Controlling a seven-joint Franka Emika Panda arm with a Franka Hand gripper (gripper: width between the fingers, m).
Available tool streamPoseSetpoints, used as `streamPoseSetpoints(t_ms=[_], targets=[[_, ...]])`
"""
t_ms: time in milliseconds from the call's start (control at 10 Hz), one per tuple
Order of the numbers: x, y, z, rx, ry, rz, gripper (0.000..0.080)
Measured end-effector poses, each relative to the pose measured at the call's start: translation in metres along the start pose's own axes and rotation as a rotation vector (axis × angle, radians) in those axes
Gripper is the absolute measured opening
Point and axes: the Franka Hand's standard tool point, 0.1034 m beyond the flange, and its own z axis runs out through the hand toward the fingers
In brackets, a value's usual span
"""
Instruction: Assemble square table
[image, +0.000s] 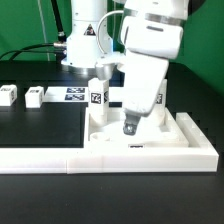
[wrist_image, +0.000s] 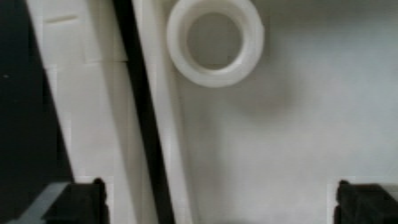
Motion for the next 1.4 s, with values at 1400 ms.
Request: streamPoseSetpoints(t_ms=[1400], targets=[[-0.099,-0.03,0.002,-0.016,-0.018,0.651,0.0649]])
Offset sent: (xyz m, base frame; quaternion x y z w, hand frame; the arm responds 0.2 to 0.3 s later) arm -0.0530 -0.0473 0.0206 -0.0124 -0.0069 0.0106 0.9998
